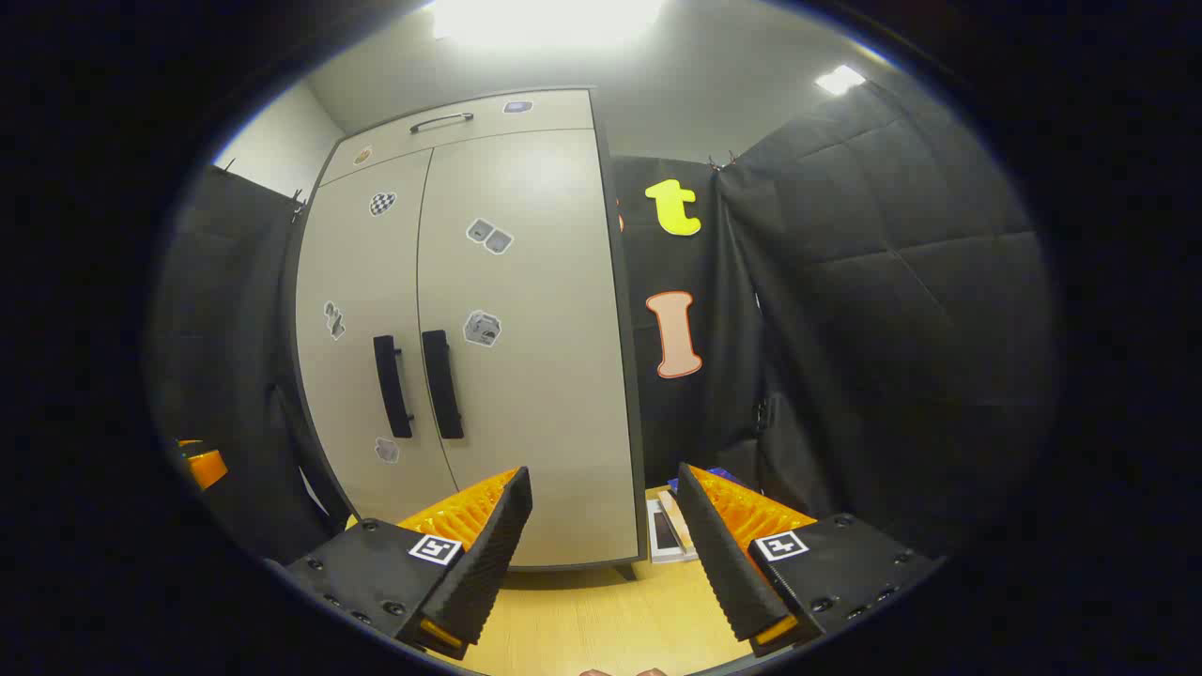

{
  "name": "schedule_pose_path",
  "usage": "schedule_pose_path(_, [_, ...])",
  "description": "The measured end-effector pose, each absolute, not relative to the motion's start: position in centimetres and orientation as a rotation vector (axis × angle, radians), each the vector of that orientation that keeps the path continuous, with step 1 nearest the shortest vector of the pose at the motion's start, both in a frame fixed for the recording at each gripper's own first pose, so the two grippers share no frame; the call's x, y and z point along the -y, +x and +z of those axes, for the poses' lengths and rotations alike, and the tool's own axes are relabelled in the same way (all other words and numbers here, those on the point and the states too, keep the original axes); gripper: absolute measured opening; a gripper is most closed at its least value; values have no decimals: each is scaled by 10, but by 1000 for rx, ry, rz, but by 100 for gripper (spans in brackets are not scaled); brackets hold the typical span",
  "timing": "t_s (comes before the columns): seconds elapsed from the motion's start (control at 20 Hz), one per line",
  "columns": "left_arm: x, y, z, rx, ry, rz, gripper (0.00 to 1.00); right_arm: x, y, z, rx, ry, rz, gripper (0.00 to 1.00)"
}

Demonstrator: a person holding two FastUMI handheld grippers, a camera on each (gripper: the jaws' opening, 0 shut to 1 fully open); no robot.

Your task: Open the right door of the double-door shoe cabinet with the right hand, and open the left door with the left hand.

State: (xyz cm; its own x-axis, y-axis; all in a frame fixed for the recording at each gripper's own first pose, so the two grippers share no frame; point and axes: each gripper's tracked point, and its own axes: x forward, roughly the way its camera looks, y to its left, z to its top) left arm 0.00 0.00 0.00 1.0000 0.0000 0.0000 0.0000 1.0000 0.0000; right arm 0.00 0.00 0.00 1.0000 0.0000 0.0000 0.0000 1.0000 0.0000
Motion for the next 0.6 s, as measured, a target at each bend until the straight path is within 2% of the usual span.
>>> schedule_pose_path(0.6, [9,-20,-9,20,4,-18,96,-29,-11,2,-22,7,58,98])
